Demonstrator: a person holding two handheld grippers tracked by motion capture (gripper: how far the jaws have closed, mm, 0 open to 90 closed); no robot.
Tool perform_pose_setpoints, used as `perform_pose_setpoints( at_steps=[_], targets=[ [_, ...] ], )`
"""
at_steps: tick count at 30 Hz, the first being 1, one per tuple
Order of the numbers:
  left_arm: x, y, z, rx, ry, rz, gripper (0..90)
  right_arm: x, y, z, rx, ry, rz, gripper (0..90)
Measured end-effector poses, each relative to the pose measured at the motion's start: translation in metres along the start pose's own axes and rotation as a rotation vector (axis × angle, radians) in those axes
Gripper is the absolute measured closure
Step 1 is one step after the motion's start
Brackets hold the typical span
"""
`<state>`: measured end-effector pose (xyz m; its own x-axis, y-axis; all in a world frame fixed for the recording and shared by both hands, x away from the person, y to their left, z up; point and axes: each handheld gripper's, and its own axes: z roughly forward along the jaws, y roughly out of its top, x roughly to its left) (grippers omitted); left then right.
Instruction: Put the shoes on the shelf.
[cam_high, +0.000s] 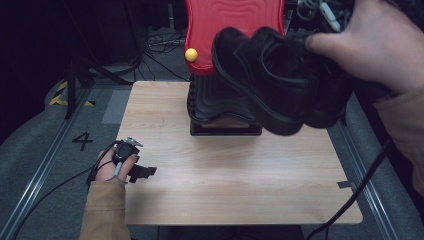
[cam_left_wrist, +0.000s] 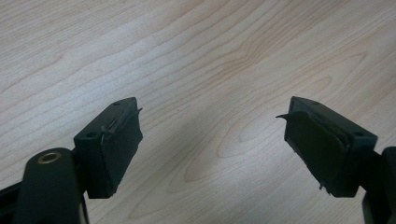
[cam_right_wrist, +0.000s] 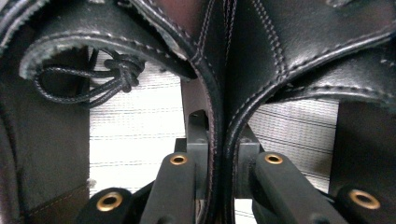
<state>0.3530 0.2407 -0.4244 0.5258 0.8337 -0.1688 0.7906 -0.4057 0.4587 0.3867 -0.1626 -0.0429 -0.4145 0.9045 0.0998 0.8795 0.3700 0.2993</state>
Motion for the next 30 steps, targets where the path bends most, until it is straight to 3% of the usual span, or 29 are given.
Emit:
perform_pose_setpoints(
  at_steps=[9, 18, 25, 30],
  targets=[
    [0.002, -0.002, -0.003, -0.015, -0.007, -0.006, 19.2, -0.002, 0.062, 0.003, -0.09, -0.083, 0.055, 82.0],
    [0.004, -0.002, 0.001, -0.014, -0.027, -0.011, 19.2, 0.004, 0.115, 0.016, -0.17, -0.108, 0.064, 81.9],
    [0.005, -0.002, -0.001, -0.032, -0.036, -0.013, 19.3, -0.003, 0.142, 0.027, -0.24, -0.108, 0.069, 81.9],
    [0.006, -0.002, -0.001, -0.029, -0.034, -0.017, 19.2, -0.006, 0.15, 0.036, -0.284, -0.129, 0.068, 81.8]
  ],
)
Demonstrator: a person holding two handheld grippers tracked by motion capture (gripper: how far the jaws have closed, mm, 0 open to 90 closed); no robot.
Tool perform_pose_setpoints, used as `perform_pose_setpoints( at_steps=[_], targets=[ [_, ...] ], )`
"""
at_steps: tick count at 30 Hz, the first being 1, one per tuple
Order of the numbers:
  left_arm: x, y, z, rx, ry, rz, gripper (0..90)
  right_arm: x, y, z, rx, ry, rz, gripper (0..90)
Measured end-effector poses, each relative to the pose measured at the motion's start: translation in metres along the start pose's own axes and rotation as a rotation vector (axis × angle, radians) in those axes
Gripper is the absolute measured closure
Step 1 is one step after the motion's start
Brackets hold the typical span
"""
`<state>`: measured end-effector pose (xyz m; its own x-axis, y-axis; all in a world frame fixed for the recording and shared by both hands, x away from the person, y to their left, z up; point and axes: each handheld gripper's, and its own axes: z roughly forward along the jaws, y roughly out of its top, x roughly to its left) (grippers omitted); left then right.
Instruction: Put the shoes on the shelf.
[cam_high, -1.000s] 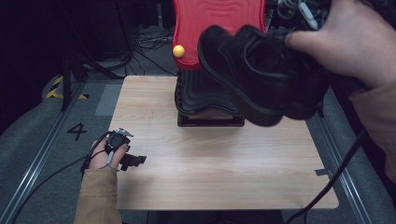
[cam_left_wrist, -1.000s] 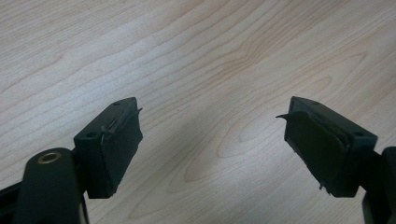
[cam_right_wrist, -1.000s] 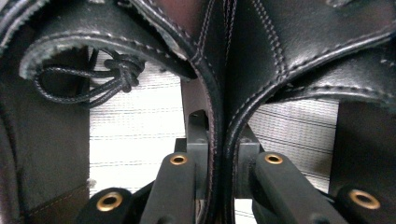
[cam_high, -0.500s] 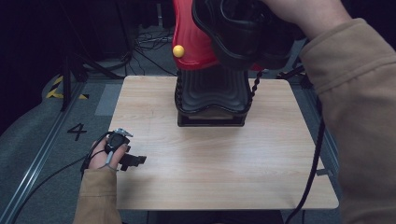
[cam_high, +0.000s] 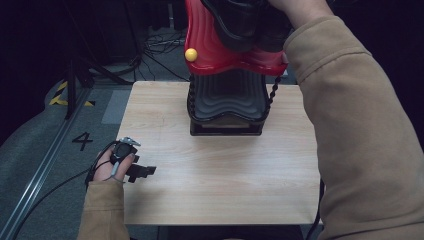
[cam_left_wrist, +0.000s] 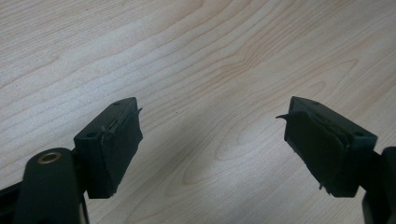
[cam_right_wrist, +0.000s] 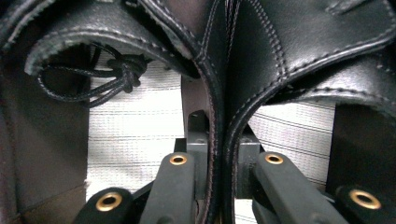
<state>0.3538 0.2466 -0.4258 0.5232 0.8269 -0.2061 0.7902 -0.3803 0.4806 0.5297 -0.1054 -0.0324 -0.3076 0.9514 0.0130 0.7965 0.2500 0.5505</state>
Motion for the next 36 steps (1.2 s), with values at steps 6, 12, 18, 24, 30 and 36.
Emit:
perform_pose_setpoints(
  at_steps=[6, 12, 18, 24, 30, 36],
  targets=[
    [0.0, 0.0, -0.001, -0.001, 0.0, -0.001, 19.3, 0.003, 0.005, 0.018, -0.02, -0.018, 0.015, 81.8],
    [-0.001, 0.0, -0.001, -0.004, -0.005, -0.002, 19.2, 0.003, 0.006, 0.027, -0.065, -0.049, 0.051, 81.7],
    [-0.002, 0.0, -0.002, -0.005, -0.004, 0.002, 19.2, 0.015, 0.002, 0.043, -0.102, -0.113, 0.017, 81.1],
    [-0.002, 0.0, -0.002, -0.006, -0.006, 0.003, 19.2, 0.022, -0.005, 0.068, -0.122, -0.144, 0.003, 80.4],
    [-0.001, 0.0, -0.002, -0.004, -0.002, 0.001, 19.3, 0.025, -0.009, 0.076, -0.135, -0.133, 0.026, 78.8],
    [-0.003, 0.001, -0.002, -0.003, -0.005, 0.008, 19.3, 0.017, -0.01, 0.069, -0.127, -0.076, 0.06, 66.7]
  ],
)
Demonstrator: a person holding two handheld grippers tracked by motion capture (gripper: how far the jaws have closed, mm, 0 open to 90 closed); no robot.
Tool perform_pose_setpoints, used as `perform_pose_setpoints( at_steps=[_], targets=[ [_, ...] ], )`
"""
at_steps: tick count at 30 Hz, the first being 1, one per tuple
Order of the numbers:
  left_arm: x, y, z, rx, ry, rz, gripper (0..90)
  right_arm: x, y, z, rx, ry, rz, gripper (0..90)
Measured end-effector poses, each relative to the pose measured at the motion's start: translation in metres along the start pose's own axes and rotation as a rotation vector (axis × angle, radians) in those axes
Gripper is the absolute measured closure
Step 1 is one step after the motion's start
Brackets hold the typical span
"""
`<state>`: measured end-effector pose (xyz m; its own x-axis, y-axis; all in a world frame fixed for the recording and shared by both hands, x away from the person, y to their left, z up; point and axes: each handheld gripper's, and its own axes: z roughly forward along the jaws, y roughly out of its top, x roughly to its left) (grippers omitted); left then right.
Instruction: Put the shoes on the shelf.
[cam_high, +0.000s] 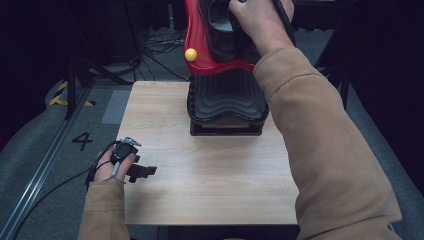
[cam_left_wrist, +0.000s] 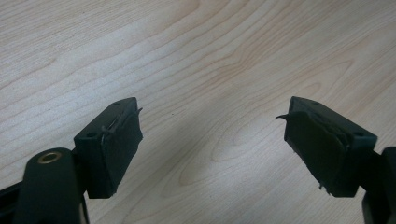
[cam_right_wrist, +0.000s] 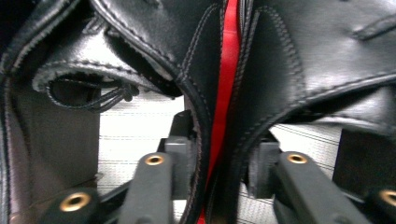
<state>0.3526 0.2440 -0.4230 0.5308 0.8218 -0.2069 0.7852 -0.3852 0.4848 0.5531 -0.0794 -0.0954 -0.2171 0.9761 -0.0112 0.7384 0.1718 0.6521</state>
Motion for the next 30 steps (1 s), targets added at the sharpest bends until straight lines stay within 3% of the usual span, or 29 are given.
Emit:
perform_pose_setpoints(
  at_steps=[10, 16, 24, 27, 30],
  targets=[
    [-0.003, 0.002, -0.001, 0.001, 0.004, 0.013, 19.3, -0.005, -0.003, -0.016, -0.011, 0.064, 0.018, 58.7],
    [-0.003, 0.002, 0.0, 0.009, 0.01, 0.013, 19.3, -0.013, -0.007, -0.043, -0.043, 0.117, -0.001, 55.3],
    [-0.005, 0.001, -0.002, 0.006, 0.008, 0.012, 19.2, -0.043, -0.03, -0.087, -0.065, 0.221, -0.121, 49.6],
    [-0.005, 0.001, -0.003, 0.007, 0.01, 0.015, 19.2, -0.052, -0.04, -0.096, -0.076, 0.25, -0.16, 47.9],
    [-0.006, 0.002, -0.001, 0.018, 0.007, 0.02, 19.2, -0.072, -0.066, -0.112, -0.091, 0.292, -0.224, 46.7]
  ],
)
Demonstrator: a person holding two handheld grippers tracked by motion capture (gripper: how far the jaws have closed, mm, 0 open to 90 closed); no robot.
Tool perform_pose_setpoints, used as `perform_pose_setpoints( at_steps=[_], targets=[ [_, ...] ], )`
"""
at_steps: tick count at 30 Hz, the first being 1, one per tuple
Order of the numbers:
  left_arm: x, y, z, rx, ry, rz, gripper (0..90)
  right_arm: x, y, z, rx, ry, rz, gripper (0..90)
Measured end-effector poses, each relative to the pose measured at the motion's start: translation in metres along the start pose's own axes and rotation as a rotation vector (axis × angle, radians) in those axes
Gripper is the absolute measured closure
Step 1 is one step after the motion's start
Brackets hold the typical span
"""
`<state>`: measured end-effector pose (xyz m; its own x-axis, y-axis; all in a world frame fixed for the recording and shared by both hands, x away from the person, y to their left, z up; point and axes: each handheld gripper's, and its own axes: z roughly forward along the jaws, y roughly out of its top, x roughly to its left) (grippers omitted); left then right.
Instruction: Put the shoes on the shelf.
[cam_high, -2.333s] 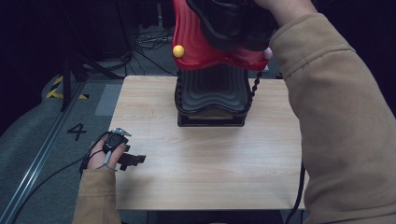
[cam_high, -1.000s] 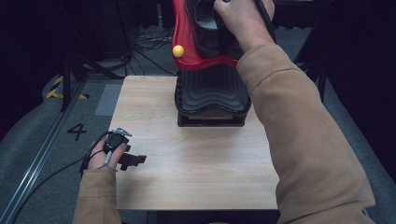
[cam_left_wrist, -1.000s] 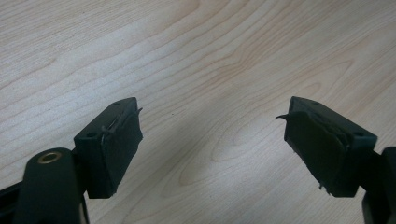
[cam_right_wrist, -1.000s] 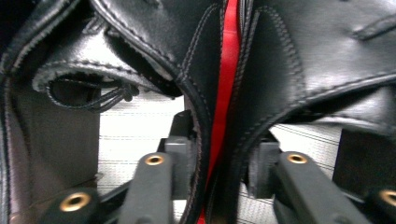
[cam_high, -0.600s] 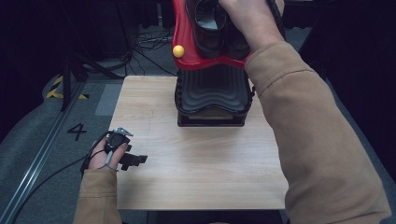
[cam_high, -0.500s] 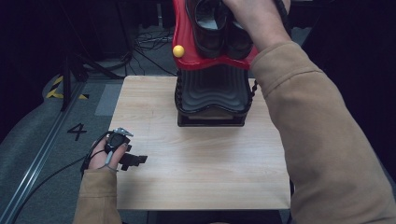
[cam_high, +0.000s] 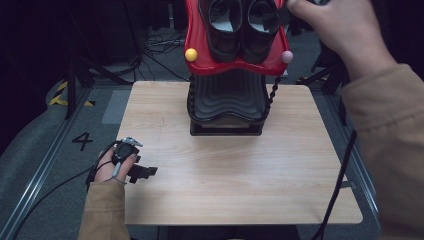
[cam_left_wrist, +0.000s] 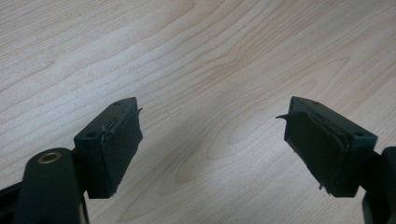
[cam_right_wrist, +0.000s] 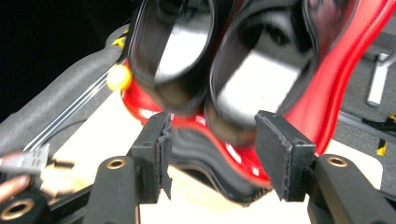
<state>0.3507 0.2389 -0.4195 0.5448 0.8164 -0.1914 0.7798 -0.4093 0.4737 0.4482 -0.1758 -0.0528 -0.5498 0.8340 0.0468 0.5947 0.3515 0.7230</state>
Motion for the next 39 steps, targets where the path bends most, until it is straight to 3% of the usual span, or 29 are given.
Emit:
perform_pose_setpoints(
  at_steps=[3, 7, 17, 23, 27, 28, 31, 39],
  targets=[
    [-0.002, -0.001, -0.002, 0.002, 0.014, 0.0, 19.3, -0.01, -0.024, -0.015, 0.002, 0.042, -0.023, 45.0],
    [-0.005, -0.003, -0.005, 0.0, 0.02, -0.002, 19.3, -0.022, -0.045, -0.026, 0.009, 0.055, -0.027, 43.7],
    [-0.006, -0.004, -0.008, -0.009, 0.021, 0.0, 19.3, -0.033, -0.07, -0.036, 0.018, 0.069, -0.033, 40.7],
    [-0.006, -0.005, -0.007, -0.002, 0.025, 0.004, 19.2, -0.033, -0.1, -0.02, 0.037, 0.112, -0.071, 40.4],
    [-0.008, -0.008, -0.006, -0.005, 0.0, 0.005, 19.3, -0.034, -0.127, -0.005, 0.052, 0.153, -0.091, 40.4],
    [-0.008, -0.008, -0.006, -0.005, 0.0, 0.005, 19.2, -0.034, -0.127, -0.005, 0.052, 0.153, -0.091, 40.4],
    [-0.01, -0.01, -0.007, -0.005, 0.017, 0.004, 19.2, -0.037, -0.151, 0.011, 0.061, 0.192, -0.099, 40.4],
    [-0.012, -0.014, -0.007, 0.005, 0.026, 0.005, 19.2, -0.046, -0.185, 0.037, 0.08, 0.211, -0.124, 40.3]
  ],
)
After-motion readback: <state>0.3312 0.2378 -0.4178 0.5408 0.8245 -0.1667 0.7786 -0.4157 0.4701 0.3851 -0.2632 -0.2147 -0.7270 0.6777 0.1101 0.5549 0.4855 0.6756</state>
